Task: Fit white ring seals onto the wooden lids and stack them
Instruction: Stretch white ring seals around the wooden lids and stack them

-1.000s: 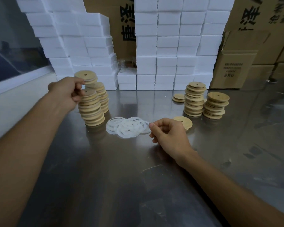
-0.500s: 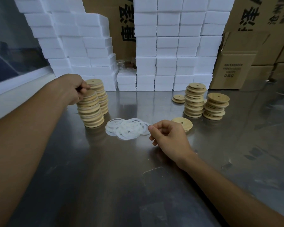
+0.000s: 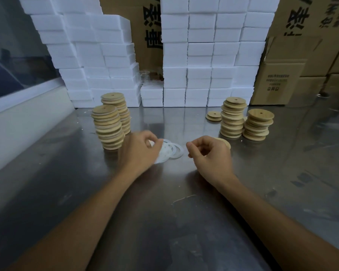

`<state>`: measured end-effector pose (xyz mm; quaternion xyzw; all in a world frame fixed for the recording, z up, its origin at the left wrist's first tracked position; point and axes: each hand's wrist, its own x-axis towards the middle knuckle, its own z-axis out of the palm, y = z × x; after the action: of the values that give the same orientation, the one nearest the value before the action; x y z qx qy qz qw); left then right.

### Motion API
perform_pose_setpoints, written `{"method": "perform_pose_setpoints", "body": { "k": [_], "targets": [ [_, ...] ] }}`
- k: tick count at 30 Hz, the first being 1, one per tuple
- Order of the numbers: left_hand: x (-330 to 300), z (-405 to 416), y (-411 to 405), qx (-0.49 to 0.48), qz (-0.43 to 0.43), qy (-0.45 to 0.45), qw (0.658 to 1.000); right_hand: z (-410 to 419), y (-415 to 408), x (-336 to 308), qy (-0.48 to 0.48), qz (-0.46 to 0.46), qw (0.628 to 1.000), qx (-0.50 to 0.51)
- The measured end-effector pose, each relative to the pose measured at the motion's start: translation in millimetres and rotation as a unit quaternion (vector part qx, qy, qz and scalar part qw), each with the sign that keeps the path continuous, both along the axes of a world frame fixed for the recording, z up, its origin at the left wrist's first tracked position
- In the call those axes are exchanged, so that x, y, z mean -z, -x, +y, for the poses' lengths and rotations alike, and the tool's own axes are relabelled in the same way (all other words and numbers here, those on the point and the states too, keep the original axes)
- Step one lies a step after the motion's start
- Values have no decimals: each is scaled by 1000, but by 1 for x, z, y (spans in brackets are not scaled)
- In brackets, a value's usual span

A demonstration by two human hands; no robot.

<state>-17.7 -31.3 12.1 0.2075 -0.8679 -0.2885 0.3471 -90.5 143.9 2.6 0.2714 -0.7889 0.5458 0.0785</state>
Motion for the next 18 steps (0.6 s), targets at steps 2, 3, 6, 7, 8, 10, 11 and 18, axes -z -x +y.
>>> {"method": "perform_pose_setpoints", "body": {
  "k": [2,3,6,7,8,10,11,18],
  "targets": [
    [11,2,-4,21,-46,52,997,7,5,-1,-68,131,987,66],
    [14,2,-5,30,-57,81,995,10,10,-1,-99,175,975,93],
    [15,3,-5,40,-80,130,988,19,27,1,-224,146,956,118],
    [15,4,-5,39,-85,130,987,20,30,1,-272,107,949,116],
    [15,4,-6,37,-89,131,987,21,32,1,-307,76,943,107],
    [15,6,-8,35,-97,140,985,21,34,3,-320,63,941,96],
    [15,7,-9,35,-101,146,984,21,33,4,-313,75,941,101],
    [9,13,-13,28,-149,191,970,20,32,1,-286,48,952,94]
  ]
}}
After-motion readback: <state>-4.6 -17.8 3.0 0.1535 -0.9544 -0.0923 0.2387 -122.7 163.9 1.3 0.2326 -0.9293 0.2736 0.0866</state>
